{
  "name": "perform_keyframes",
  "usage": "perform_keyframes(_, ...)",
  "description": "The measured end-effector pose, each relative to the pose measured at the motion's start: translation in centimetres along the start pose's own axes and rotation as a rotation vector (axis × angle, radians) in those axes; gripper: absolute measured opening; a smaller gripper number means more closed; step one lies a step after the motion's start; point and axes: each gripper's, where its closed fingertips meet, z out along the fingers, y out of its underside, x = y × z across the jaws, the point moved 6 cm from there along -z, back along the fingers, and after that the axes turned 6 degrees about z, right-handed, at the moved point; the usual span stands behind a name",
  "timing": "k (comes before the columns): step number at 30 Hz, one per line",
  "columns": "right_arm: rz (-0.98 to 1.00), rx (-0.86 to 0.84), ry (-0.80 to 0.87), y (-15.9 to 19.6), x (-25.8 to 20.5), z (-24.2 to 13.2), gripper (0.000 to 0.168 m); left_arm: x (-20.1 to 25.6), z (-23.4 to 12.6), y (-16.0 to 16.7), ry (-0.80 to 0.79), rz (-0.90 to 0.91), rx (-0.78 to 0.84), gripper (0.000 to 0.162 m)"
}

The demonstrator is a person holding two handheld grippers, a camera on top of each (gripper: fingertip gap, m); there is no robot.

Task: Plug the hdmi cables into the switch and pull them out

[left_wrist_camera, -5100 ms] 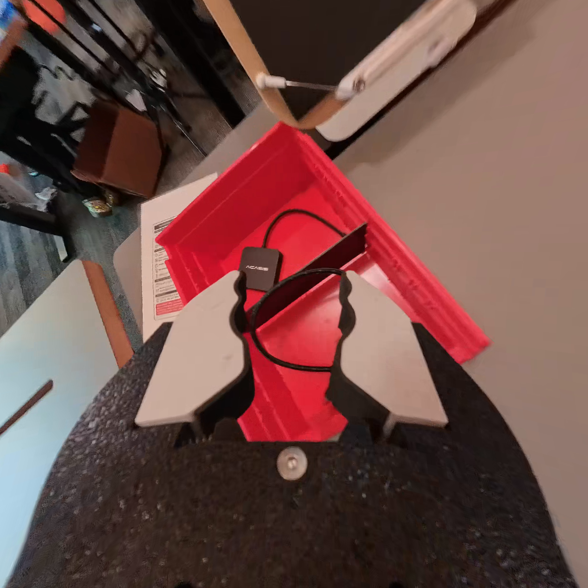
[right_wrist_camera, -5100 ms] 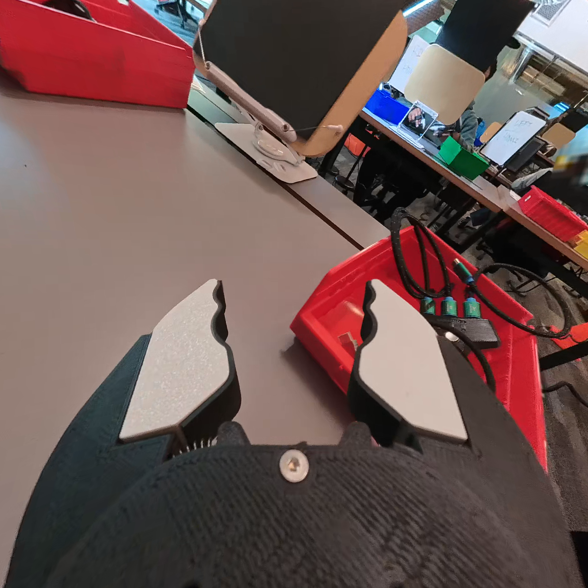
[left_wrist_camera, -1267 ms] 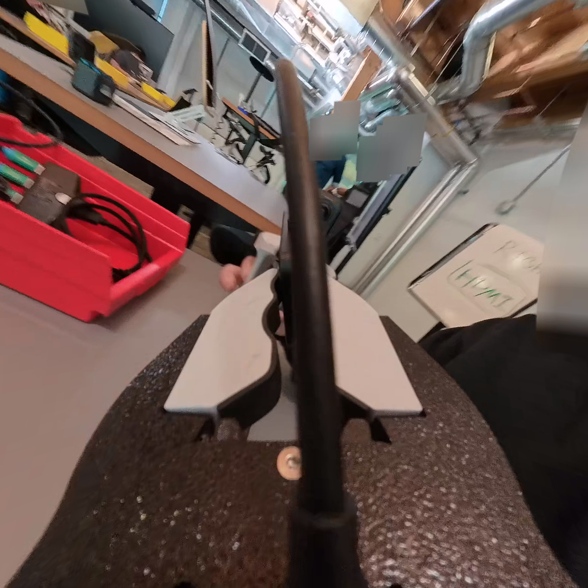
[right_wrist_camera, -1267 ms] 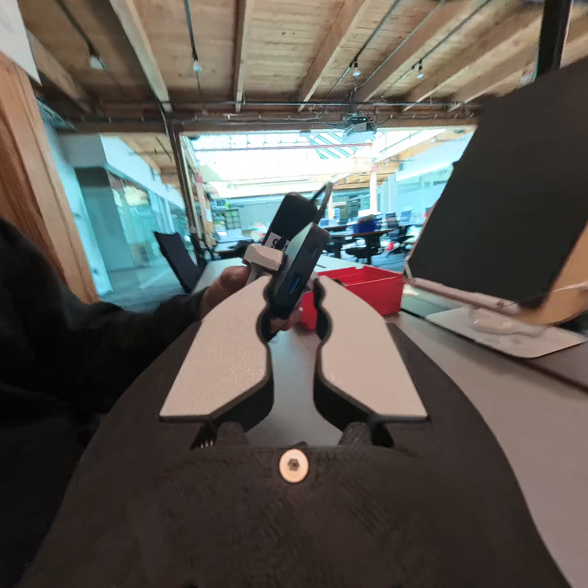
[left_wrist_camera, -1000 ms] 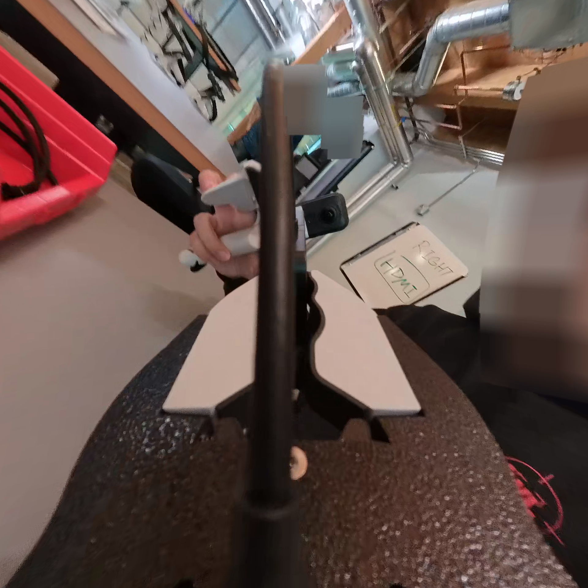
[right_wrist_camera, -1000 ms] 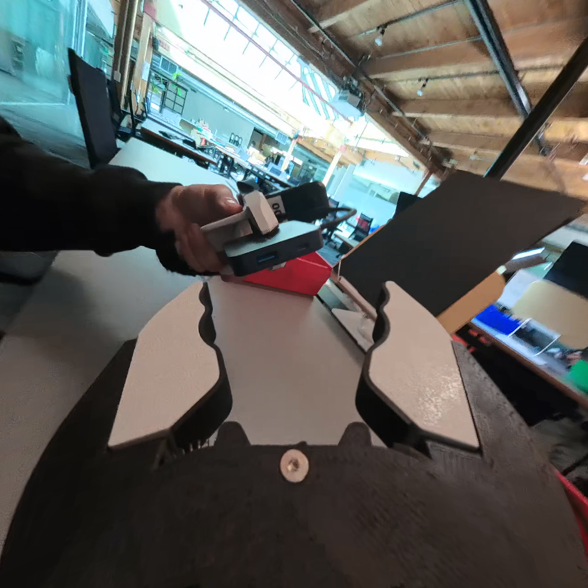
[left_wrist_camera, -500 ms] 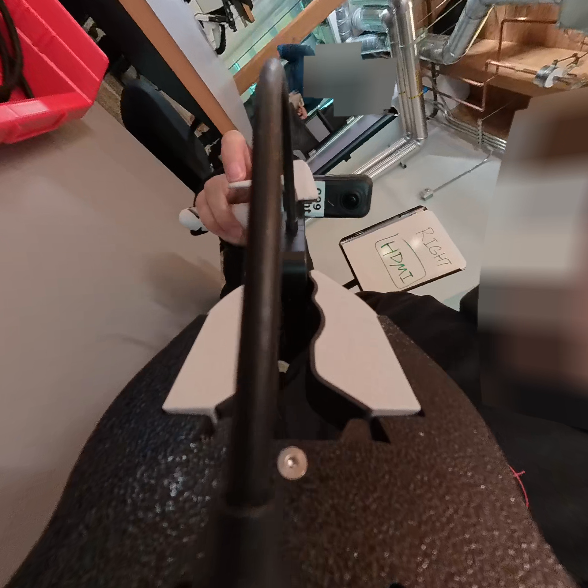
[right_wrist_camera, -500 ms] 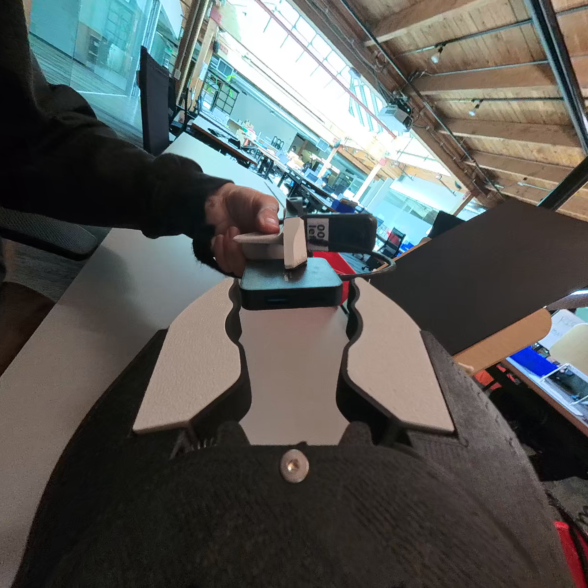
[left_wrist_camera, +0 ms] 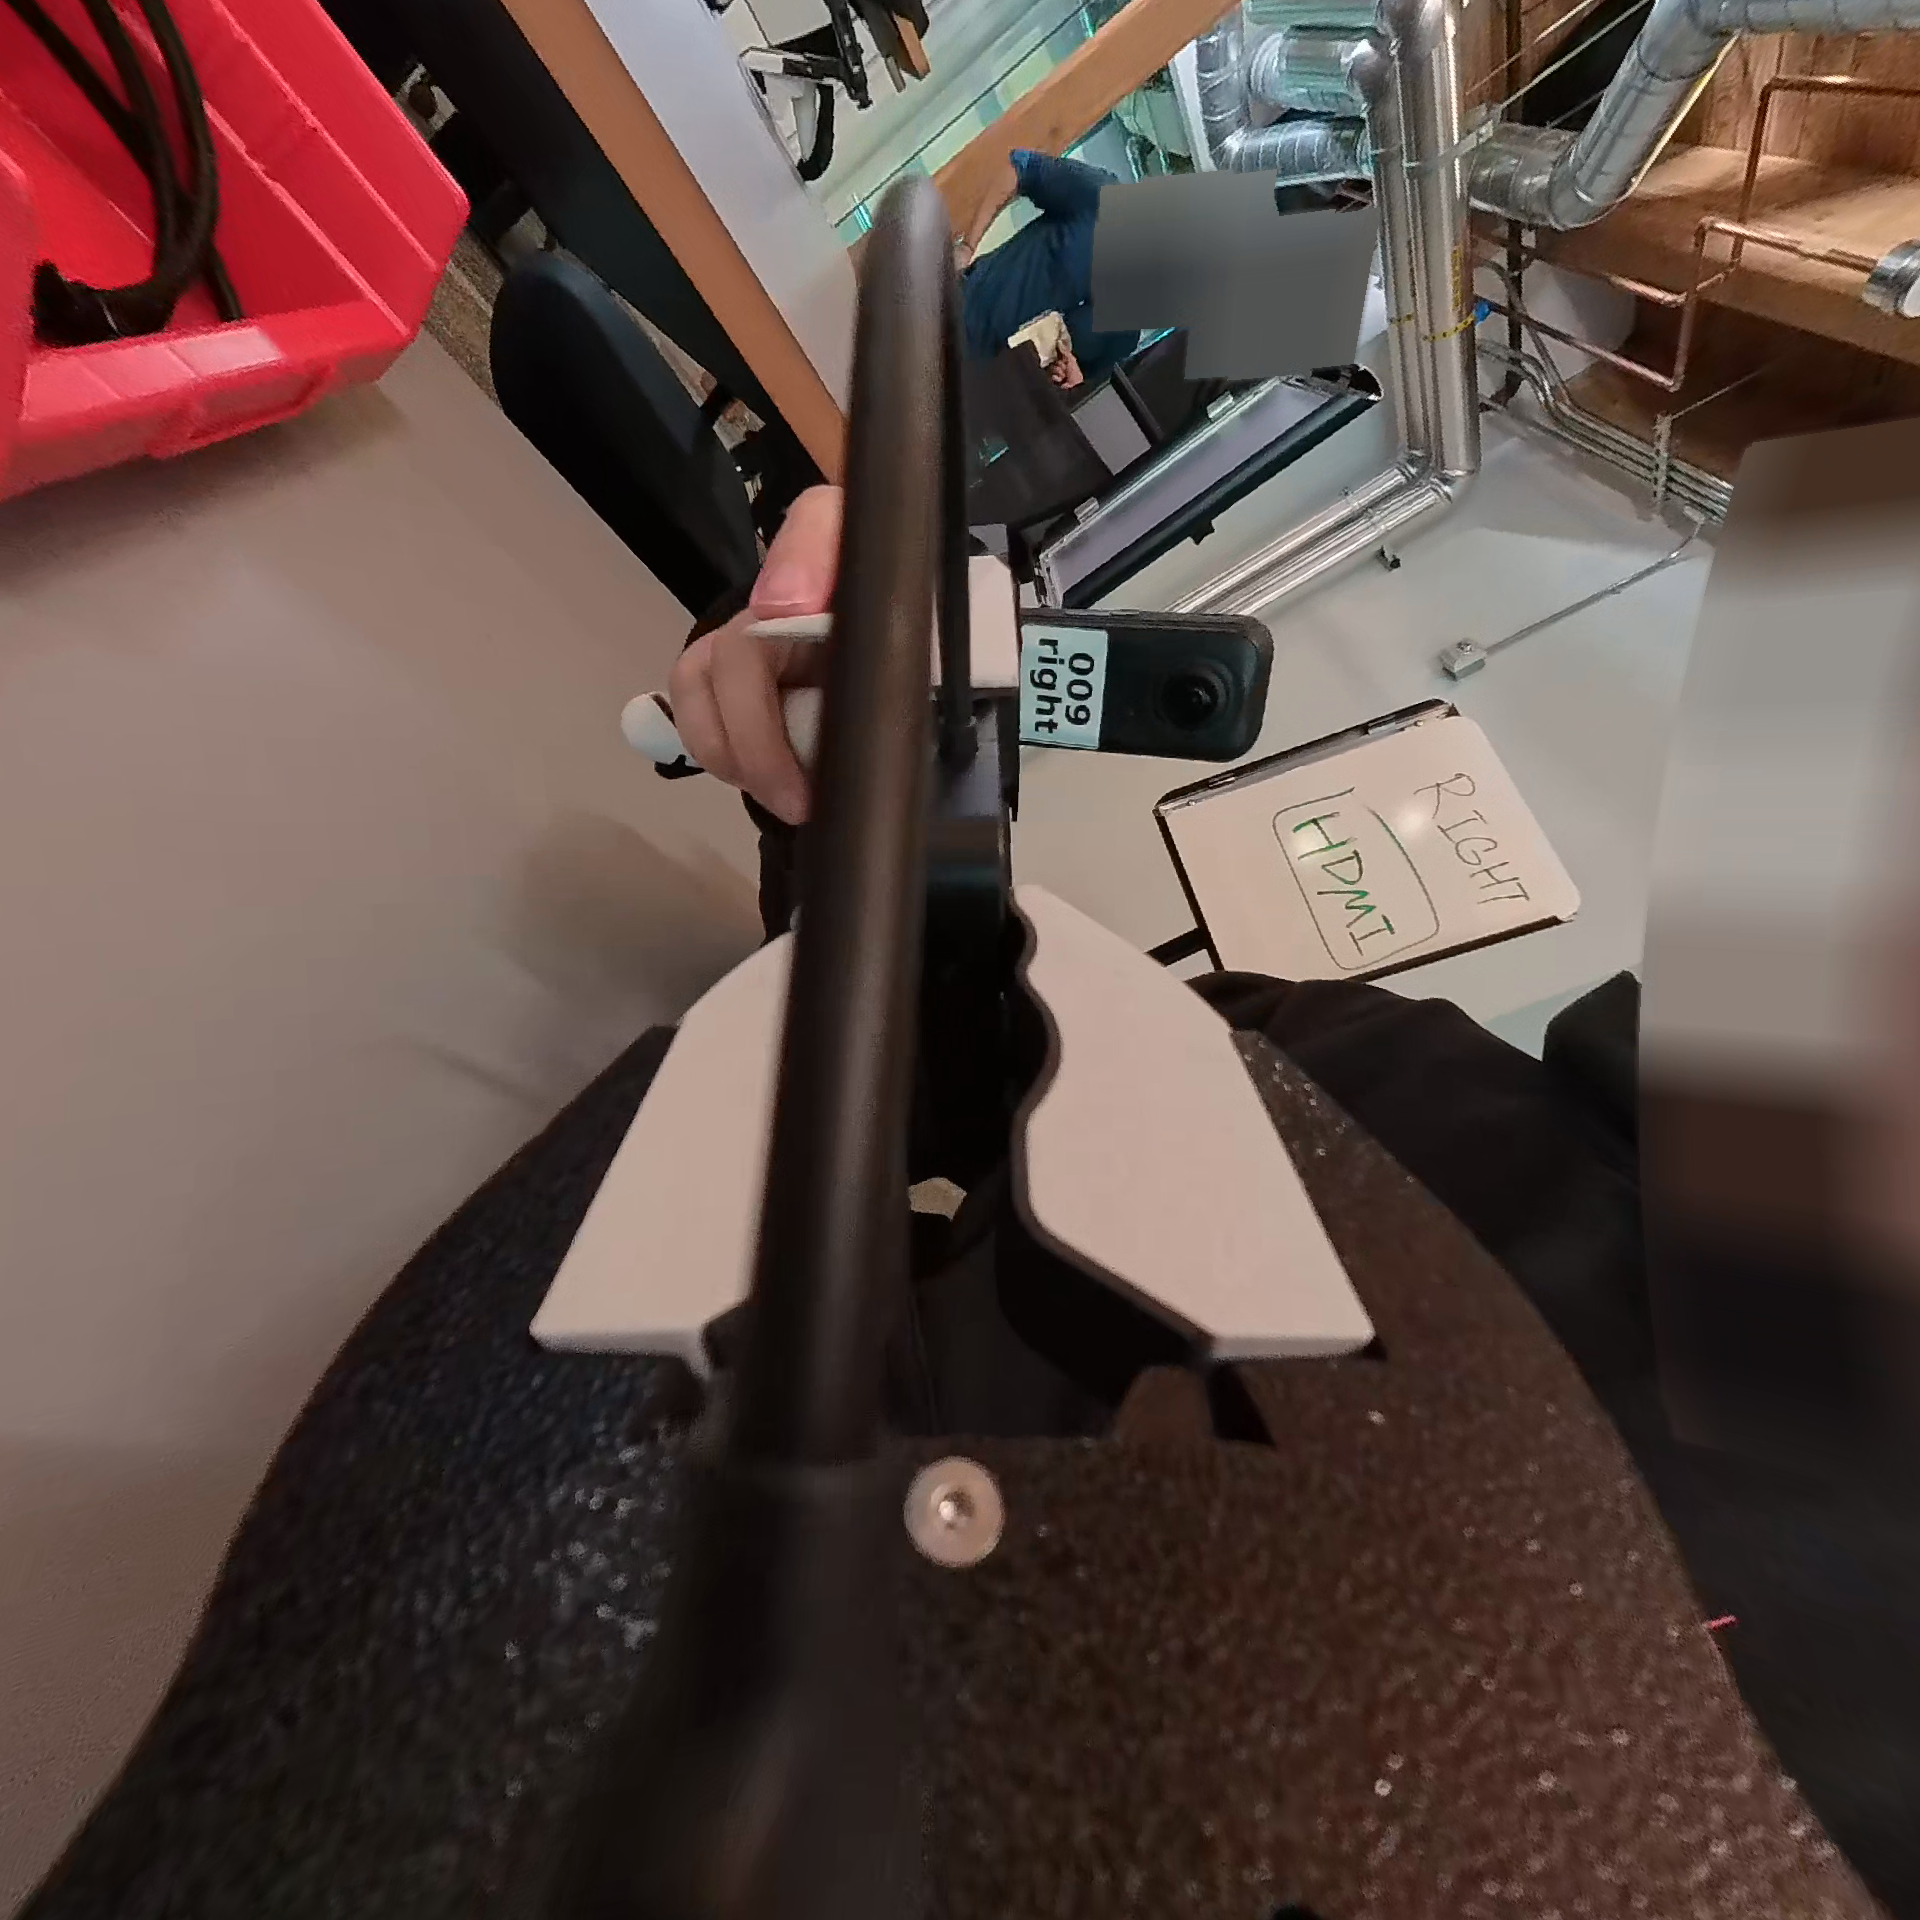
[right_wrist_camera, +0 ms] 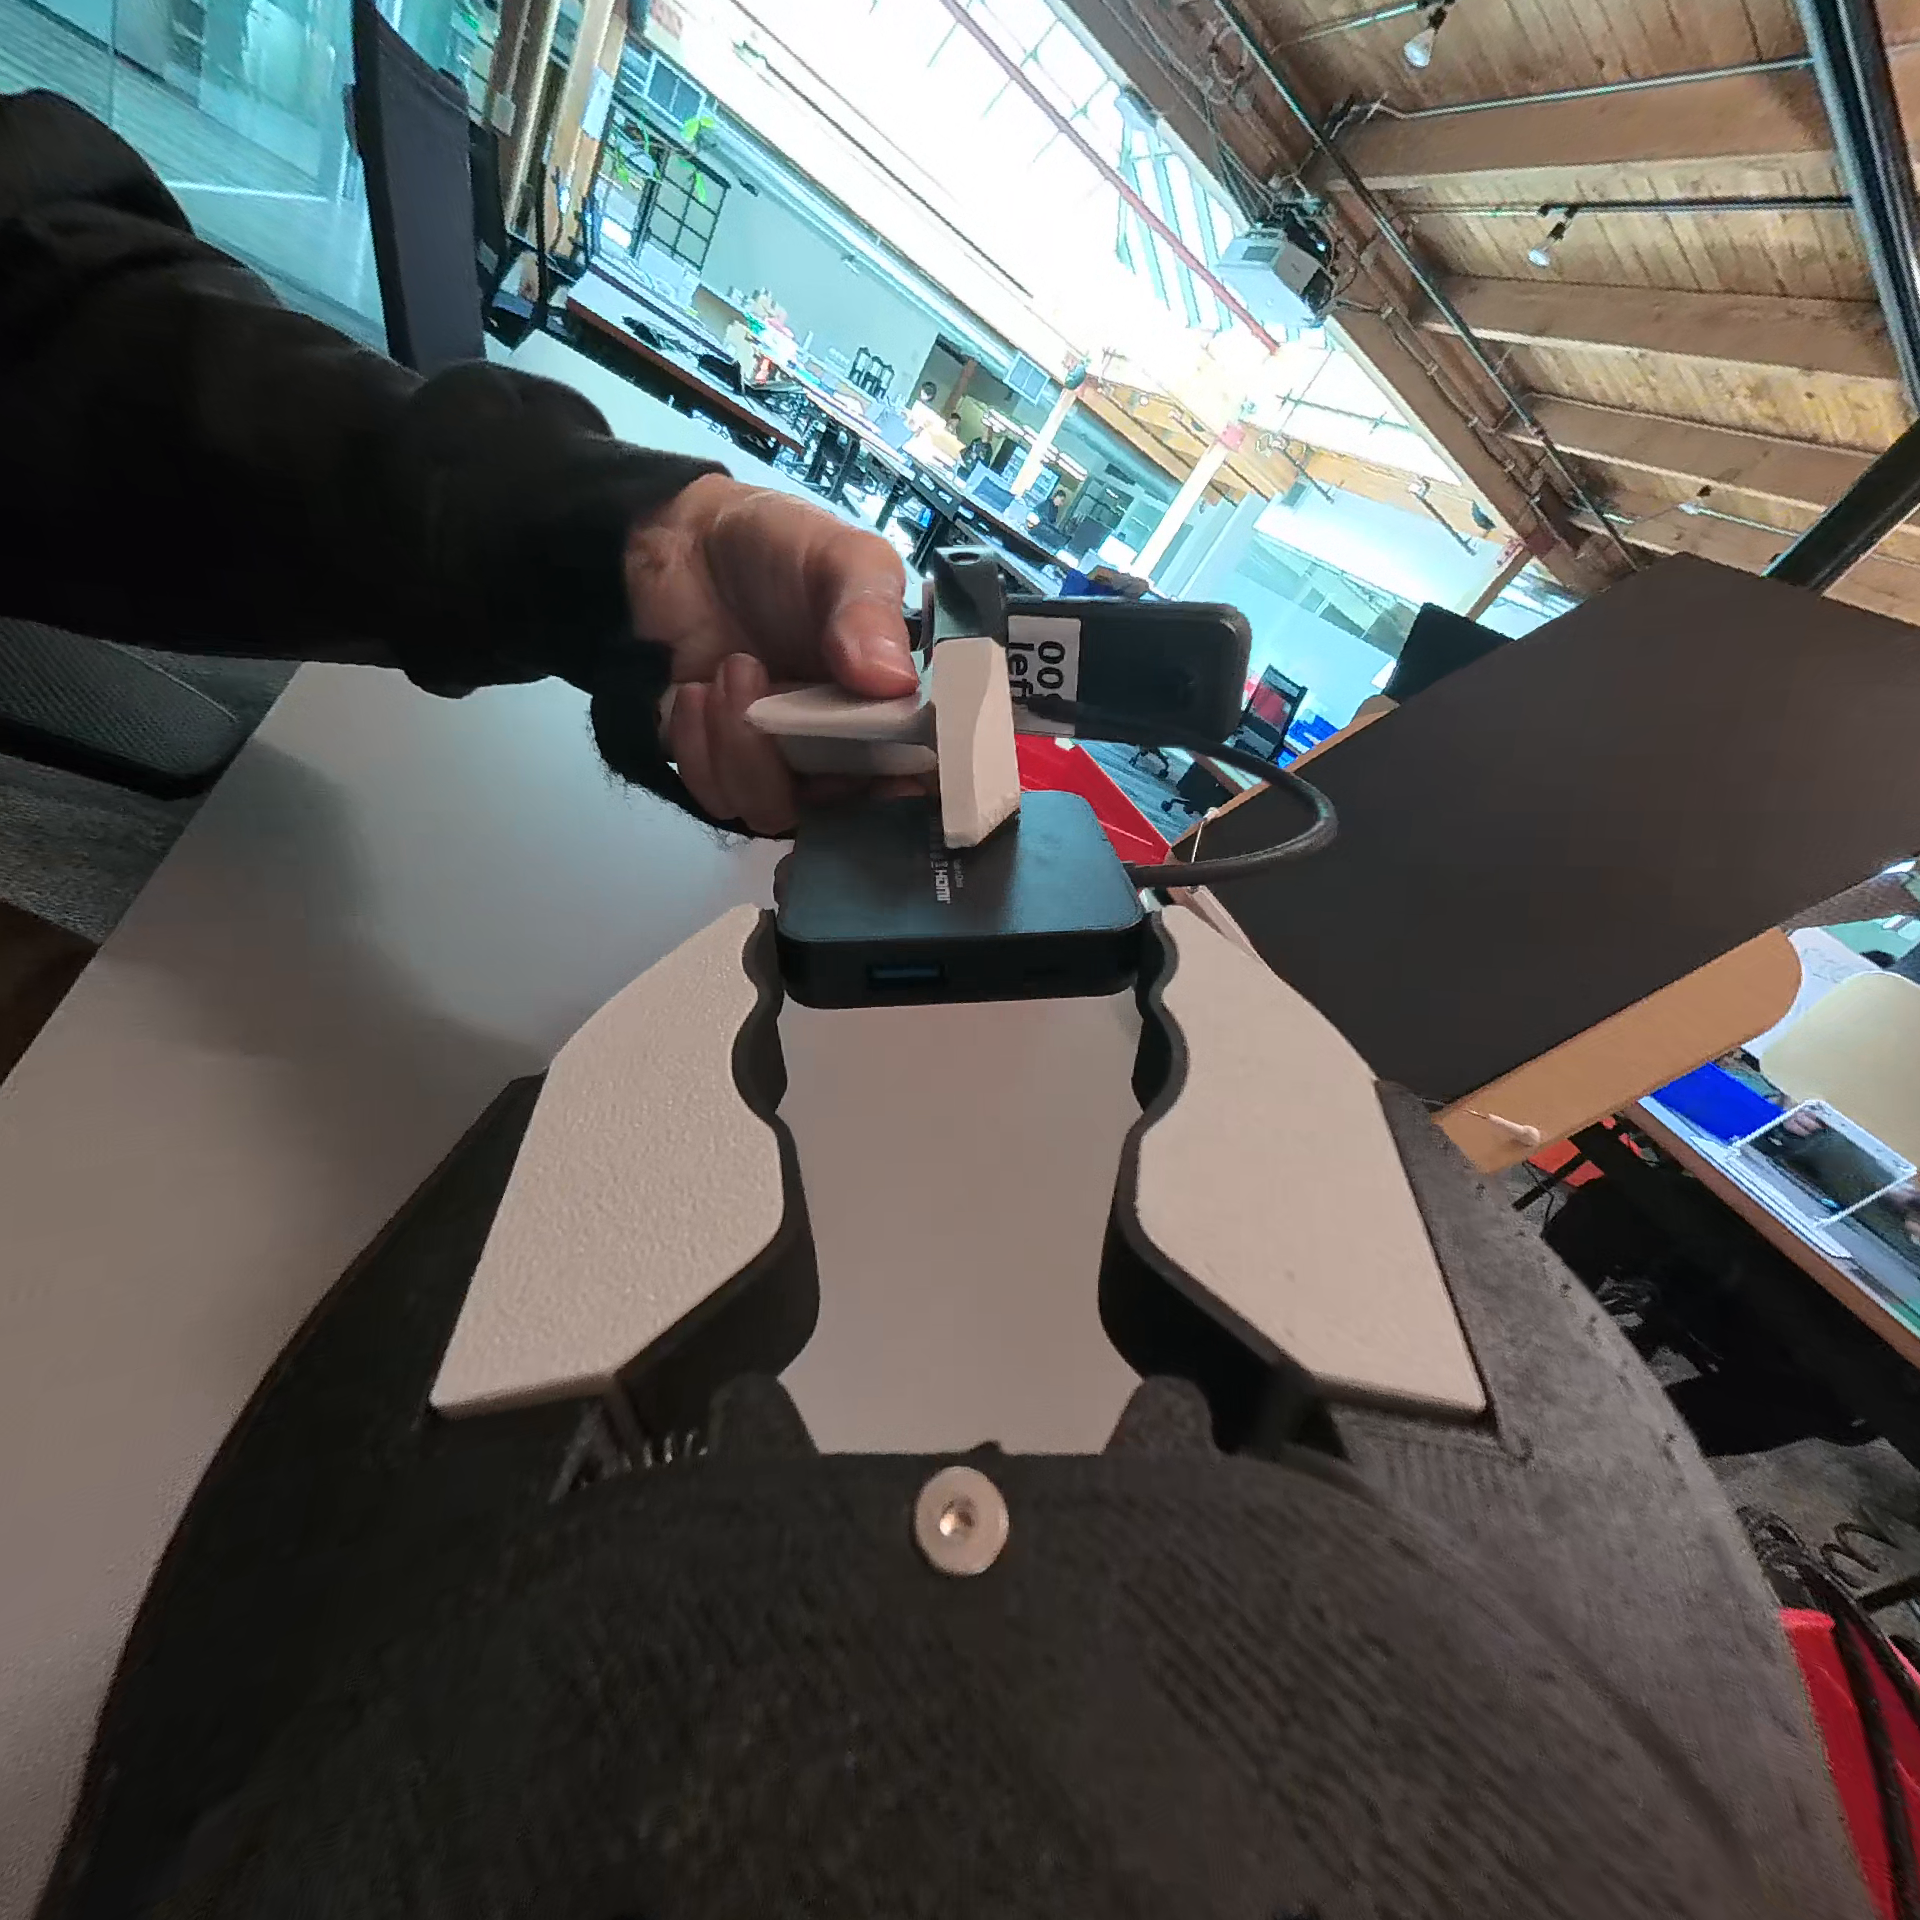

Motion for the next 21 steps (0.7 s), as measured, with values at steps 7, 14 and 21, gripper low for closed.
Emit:
perform_keyframes(7,0.243,0.191,-0.073,-0.5,1.2,-0.7,0.066,1.1,0.1,-0.9,-0.031,0.102,0.066,0.025)
perform_keyframes(14,0.535,0.555,-0.065,0.8,4.4,-5.2,0.066,3.2,-0.7,-0.9,-0.122,0.328,0.106,0.047)
perform_keyframes(21,0.584,0.606,-0.102,1.7,4.1,-4.4,0.066,3.3,0.4,-0.4,-0.219,0.37,0.076,0.045)
